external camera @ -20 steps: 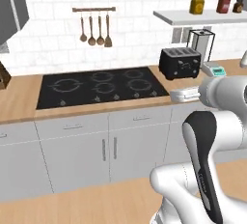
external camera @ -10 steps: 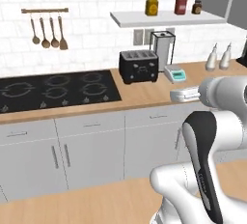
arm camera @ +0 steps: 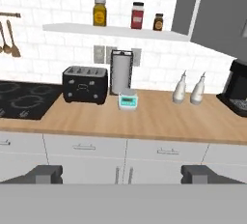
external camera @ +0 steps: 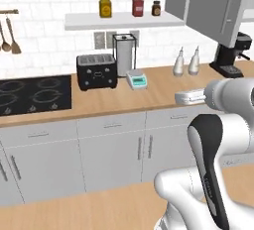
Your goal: Gather all objects into one cabinet and sort the glasses and bowls to opposite sides.
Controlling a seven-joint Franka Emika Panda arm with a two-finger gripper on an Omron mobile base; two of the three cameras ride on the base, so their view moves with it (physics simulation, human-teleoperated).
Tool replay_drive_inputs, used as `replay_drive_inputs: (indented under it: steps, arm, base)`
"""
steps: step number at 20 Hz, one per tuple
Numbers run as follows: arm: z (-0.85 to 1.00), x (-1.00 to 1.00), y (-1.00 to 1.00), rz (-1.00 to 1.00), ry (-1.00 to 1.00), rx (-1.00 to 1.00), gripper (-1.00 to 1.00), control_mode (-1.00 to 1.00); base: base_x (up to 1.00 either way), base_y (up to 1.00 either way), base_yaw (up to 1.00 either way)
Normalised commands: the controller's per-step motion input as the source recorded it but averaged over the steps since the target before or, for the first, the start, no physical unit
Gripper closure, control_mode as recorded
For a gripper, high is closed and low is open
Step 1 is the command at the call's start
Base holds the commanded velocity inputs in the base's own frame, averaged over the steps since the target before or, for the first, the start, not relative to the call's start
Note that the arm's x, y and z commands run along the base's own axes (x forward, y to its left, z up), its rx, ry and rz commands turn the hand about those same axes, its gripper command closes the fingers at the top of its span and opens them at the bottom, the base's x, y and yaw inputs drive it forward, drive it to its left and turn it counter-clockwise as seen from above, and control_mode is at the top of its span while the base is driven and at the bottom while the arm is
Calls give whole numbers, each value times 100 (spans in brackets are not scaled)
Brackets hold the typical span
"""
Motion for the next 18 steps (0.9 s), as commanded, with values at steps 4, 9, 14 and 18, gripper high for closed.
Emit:
replay_drive_inputs:
  steps: [4, 9, 14, 18]
  arm:
    - [0, 0, 0, 0, 0, 0, -100, 100]
    - [0, 0, 0, 0, 0, 0, -100, 100]
    - [0, 0, 0, 0, 0, 0, -100, 100]
    - [0, 0, 0, 0, 0, 0, -100, 100]
  base:
    - [-17, -100, 0]
    - [-18, -100, 0]
    - [-7, -100, 1]
    - [-5, -100, 0]
